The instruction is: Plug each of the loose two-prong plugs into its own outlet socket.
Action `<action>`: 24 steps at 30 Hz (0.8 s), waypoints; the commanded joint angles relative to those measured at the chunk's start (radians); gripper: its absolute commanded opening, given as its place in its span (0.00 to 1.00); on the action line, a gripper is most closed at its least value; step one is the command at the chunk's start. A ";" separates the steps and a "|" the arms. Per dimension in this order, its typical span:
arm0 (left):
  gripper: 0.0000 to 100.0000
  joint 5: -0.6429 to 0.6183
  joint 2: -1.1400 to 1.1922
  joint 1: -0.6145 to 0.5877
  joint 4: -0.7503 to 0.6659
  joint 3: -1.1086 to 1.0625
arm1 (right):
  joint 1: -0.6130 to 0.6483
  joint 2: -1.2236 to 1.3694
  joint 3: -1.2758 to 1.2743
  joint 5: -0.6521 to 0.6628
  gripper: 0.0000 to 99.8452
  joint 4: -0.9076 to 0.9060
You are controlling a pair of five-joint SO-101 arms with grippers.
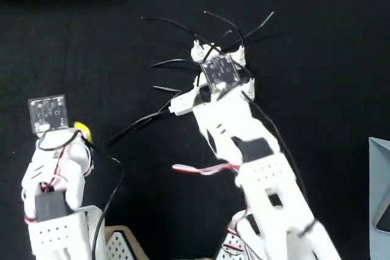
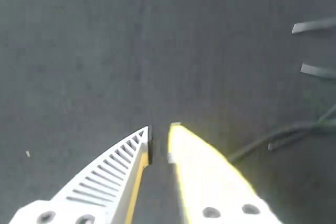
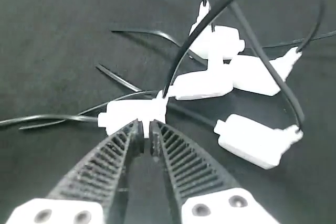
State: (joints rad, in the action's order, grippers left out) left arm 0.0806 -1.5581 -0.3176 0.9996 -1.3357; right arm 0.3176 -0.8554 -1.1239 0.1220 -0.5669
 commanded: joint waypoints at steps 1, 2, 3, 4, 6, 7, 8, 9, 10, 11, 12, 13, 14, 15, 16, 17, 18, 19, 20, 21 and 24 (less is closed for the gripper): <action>0.03 -0.017 -0.195 0.015 0.020 0.038 | 0.009 -0.162 -0.028 0.011 0.01 -0.107; 0.03 -0.017 -0.241 0.015 0.031 0.025 | 0.011 -0.202 -0.056 0.011 0.01 -0.117; 0.03 -0.018 -0.275 0.015 0.041 0.015 | 0.011 -0.239 -0.090 0.011 0.01 -0.115; 0.03 -0.018 -0.281 0.015 0.044 0.007 | 0.012 -0.278 -0.124 0.011 0.01 -0.114; 0.03 -0.017 -0.250 0.015 0.043 -0.004 | 0.012 -0.357 -0.188 0.011 0.01 -0.114; 0.03 -0.017 -0.241 0.015 0.041 -0.012 | 0.012 -0.395 -0.216 0.011 0.01 -0.114; 0.03 -0.017 -0.239 0.015 0.041 -0.024 | 0.012 -0.433 -0.243 0.011 0.01 -0.118; 0.03 -0.017 -0.239 0.015 0.041 -0.036 | 0.009 -0.470 -0.271 0.011 0.01 -0.120; 0.03 -0.017 -0.239 0.019 0.041 -0.047 | 0.009 -0.506 -0.298 0.011 0.01 -0.120; 0.03 -0.017 -0.239 0.033 0.041 -0.058 | 0.008 -0.538 -0.325 0.011 0.01 -0.121; 0.03 -0.017 -0.239 0.051 0.041 -0.073 | 0.008 -0.572 -0.352 0.011 0.01 -0.121; 0.03 -0.017 -0.239 0.073 0.041 -0.093 | 0.008 -0.604 -0.381 0.008 0.01 -0.121; 0.03 -0.015 -0.239 0.101 0.041 -0.116 | 0.008 -0.638 -0.410 0.003 0.01 -0.121; 0.03 -0.015 -0.239 0.122 0.041 -0.142 | 0.008 -0.670 -0.441 0.003 0.01 -0.121; 0.03 -0.015 -0.239 0.137 0.040 -0.171 | 0.008 -0.705 -0.475 0.002 0.01 -0.118; 0.03 -0.015 -0.239 0.148 0.038 -0.199 | 0.006 -0.739 -0.507 0.002 0.01 -0.117; 0.03 -0.015 -0.239 0.160 0.035 -0.226 | 0.006 -0.777 -0.536 0.002 0.01 -0.118; 0.03 -0.015 -0.239 0.166 0.018 -0.255 | 0.003 -0.814 -0.565 0.002 0.01 -0.121; 0.03 -0.015 -0.239 0.174 -0.008 -0.286 | -0.005 -0.839 -0.573 0.000 0.01 -0.133; 0.03 -0.015 -0.239 0.182 -0.038 -0.323 | -0.015 -0.872 -0.568 -0.015 0.01 -0.170; 0.03 -0.015 -0.227 0.185 -0.071 -0.363 | -0.035 -0.946 -0.564 -0.078 0.01 -0.269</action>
State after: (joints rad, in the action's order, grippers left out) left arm 0.0713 -1.7960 -0.1534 0.9797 -1.6732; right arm 0.3084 -1.7346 -1.6916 0.0898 -0.7679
